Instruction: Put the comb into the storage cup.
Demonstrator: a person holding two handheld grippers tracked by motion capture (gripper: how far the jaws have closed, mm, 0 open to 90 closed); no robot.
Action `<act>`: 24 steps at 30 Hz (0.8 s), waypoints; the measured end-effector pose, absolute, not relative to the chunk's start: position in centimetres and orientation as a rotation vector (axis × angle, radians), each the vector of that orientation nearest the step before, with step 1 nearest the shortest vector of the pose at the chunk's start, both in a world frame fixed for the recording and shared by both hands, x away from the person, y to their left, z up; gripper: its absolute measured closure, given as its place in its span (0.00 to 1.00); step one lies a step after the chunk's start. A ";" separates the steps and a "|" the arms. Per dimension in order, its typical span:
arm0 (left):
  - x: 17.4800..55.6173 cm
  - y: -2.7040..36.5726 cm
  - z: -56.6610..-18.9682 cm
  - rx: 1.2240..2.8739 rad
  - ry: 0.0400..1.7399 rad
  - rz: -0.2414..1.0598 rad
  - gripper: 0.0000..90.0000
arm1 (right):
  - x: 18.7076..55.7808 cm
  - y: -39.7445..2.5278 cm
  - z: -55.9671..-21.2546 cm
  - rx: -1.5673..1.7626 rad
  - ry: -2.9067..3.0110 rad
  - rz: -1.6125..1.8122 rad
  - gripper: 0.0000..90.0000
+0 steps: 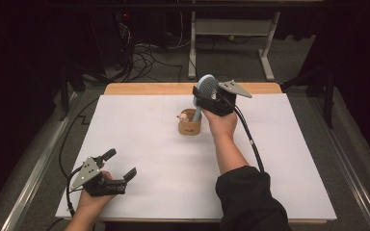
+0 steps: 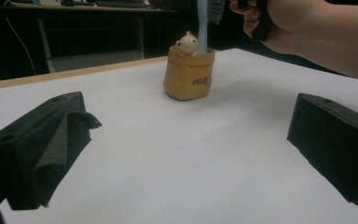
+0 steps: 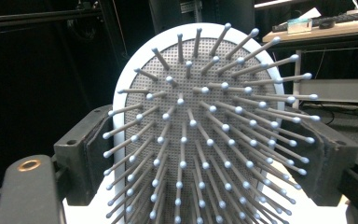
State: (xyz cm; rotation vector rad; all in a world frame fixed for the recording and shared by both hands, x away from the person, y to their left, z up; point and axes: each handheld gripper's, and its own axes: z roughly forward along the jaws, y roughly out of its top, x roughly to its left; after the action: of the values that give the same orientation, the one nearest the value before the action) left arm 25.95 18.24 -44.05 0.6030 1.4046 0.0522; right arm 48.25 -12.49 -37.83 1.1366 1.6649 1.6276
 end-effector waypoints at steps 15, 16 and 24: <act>26.0 18.3 -44.0 0.603 1.403 0.053 0.00 | 48.5 -12.9 -37.9 1.161 1.666 1.608 0.18; 26.0 18.3 -44.0 0.605 1.400 0.055 0.00 | 48.5 -12.9 -37.9 1.162 1.665 1.608 0.18; 25.9 18.3 -44.0 0.605 1.401 0.054 0.00 | 48.6 -12.9 -38.0 1.170 1.665 1.607 0.15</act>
State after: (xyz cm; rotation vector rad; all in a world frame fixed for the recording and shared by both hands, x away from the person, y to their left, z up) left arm 25.95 18.27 -44.05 0.6051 1.4013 0.0541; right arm 48.60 -12.88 -38.03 1.1705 1.6645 1.6071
